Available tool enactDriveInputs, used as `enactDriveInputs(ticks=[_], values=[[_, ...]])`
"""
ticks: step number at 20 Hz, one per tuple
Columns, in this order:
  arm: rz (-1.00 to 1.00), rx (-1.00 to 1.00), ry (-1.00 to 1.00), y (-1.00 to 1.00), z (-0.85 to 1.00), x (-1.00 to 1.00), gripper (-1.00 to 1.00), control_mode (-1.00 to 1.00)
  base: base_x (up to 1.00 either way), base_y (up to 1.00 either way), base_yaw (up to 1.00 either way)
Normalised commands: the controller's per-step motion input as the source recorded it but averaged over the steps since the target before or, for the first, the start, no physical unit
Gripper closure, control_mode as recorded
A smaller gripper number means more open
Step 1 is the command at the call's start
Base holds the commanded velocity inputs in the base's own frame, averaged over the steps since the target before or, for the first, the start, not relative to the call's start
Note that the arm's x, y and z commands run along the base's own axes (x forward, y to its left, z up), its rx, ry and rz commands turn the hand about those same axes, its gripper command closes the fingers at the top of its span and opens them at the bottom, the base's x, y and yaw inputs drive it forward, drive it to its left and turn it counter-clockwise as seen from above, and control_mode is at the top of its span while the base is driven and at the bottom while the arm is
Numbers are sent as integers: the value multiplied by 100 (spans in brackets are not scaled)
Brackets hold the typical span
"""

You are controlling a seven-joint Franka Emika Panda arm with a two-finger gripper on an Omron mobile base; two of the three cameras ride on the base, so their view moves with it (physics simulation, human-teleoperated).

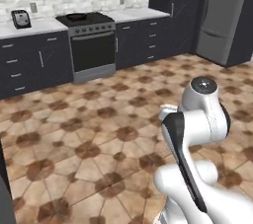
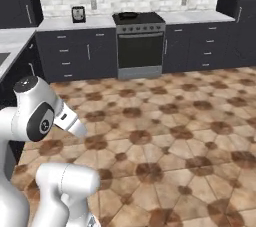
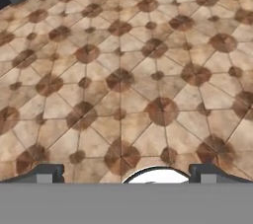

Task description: Take the chicken drumsticks from the pan and place one on each plate on the dining counter.

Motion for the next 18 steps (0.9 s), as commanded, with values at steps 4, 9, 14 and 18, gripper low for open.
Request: enactDriveInputs(ticks=[4,9,14,18], values=[[0,0,0,0,0,0,-100,100,100,-12,4],[0,0,0,0,0,0,-100,100,100,-35,18],[0,0,0,0,0,0,-100,100,100,-41,20],[0,0,0,0,0,0,-100,100,100,-45,23]])
